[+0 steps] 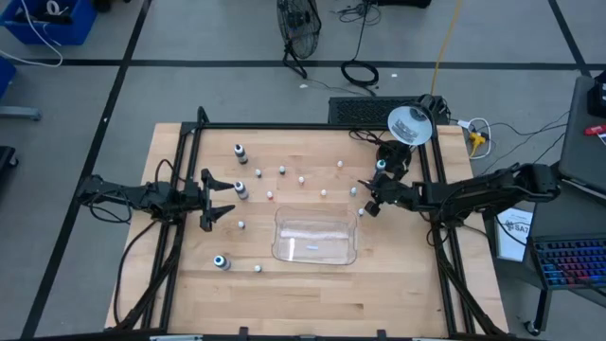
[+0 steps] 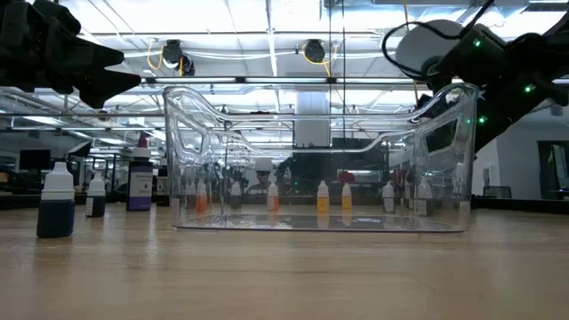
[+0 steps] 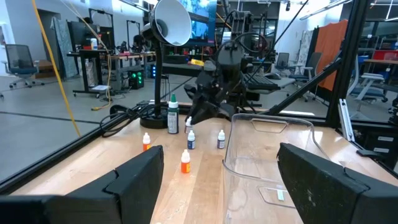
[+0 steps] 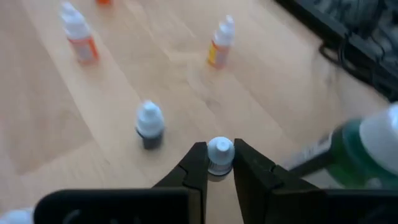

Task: Pick & Place food coloring
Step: Put the small red food coloring bottle into the bin

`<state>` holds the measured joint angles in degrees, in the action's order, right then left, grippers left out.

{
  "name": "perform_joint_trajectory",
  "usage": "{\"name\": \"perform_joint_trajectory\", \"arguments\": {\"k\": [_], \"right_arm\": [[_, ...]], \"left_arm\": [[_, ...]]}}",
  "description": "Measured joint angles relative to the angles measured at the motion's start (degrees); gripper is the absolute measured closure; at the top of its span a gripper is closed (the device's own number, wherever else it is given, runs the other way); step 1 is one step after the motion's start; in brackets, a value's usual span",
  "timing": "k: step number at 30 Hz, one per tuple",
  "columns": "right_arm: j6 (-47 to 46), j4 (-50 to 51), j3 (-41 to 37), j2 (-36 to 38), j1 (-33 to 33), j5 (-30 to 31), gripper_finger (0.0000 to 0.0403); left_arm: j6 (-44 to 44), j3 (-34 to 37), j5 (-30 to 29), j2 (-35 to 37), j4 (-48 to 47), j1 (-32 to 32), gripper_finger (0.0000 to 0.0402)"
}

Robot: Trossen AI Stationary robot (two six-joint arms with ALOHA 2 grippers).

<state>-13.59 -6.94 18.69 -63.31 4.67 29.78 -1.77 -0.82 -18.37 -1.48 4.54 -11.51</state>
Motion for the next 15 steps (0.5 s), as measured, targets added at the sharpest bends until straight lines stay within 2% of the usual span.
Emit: {"name": "perform_joint_trajectory", "arguments": {"k": [9, 15], "right_arm": [[4.4, 1.9, 5.7, 5.8, -5.4, 0.3, 0.0361], [7.1, 5.0, 13.5, 5.3, -11.4, 0.2, 0.0361]], "left_arm": [[0.0, 0.0, 0.0, 0.0, 0.0, 0.0, 0.0092], [0.0, 0.0, 0.0, 0.0, 0.0, 0.0, 0.0092]]}}
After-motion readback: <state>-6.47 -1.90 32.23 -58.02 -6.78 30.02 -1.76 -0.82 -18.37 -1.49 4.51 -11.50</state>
